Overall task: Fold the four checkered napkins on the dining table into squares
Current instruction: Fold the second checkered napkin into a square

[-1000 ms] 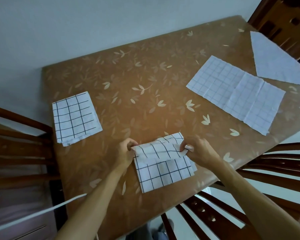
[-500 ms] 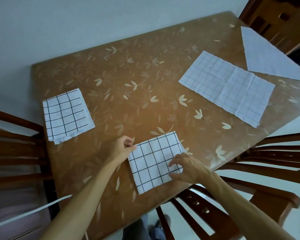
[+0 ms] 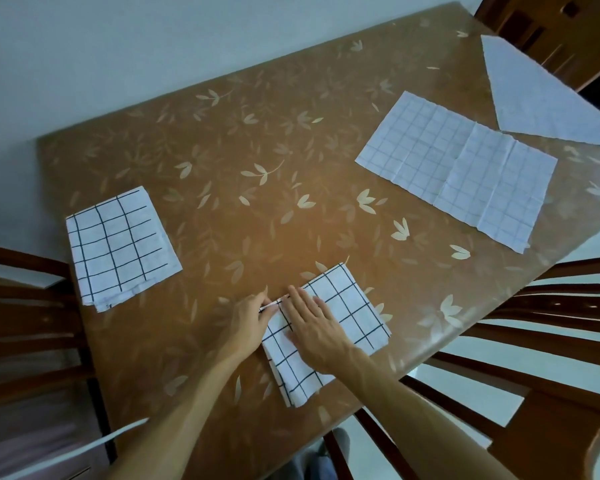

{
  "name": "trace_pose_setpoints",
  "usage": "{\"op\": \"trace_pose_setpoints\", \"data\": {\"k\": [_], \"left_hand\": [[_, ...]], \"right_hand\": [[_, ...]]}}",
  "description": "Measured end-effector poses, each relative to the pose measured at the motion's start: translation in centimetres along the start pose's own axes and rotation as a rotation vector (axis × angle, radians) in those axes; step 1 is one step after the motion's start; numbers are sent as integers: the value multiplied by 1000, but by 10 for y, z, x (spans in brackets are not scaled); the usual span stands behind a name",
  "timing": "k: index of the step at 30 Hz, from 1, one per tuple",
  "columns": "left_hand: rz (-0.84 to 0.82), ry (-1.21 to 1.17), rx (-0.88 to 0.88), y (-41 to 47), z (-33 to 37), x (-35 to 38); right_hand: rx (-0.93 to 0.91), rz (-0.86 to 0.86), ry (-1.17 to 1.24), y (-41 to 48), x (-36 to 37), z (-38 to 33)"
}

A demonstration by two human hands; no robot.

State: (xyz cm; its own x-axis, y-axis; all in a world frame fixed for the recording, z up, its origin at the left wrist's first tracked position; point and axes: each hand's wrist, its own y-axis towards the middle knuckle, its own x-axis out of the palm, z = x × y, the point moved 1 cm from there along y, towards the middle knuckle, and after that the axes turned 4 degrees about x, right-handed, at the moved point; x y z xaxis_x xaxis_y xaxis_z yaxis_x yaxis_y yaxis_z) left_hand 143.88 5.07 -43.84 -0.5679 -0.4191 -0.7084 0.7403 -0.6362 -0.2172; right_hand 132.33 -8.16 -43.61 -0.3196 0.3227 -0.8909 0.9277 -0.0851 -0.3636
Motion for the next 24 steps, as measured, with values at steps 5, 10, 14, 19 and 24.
{"op": "trace_pose_setpoints", "data": {"k": [5,10,14,19,24], "left_hand": [[-16,51,-13,-4,-20,-7],[19,133,-42,-7,-19,-5],[60,93,-75,-14,-21,-4],[6,-221,-134,-17,-24,-3],[-84,-464,-111,-14,0,-18]], "right_hand": [[66,19,-60,-6,10,34],[198,81,-48,-13,9,66],[306,92,17,-15,-3,78],[433,197,314,-2,-18,68],[480,236,549,5,-41,80]]}}
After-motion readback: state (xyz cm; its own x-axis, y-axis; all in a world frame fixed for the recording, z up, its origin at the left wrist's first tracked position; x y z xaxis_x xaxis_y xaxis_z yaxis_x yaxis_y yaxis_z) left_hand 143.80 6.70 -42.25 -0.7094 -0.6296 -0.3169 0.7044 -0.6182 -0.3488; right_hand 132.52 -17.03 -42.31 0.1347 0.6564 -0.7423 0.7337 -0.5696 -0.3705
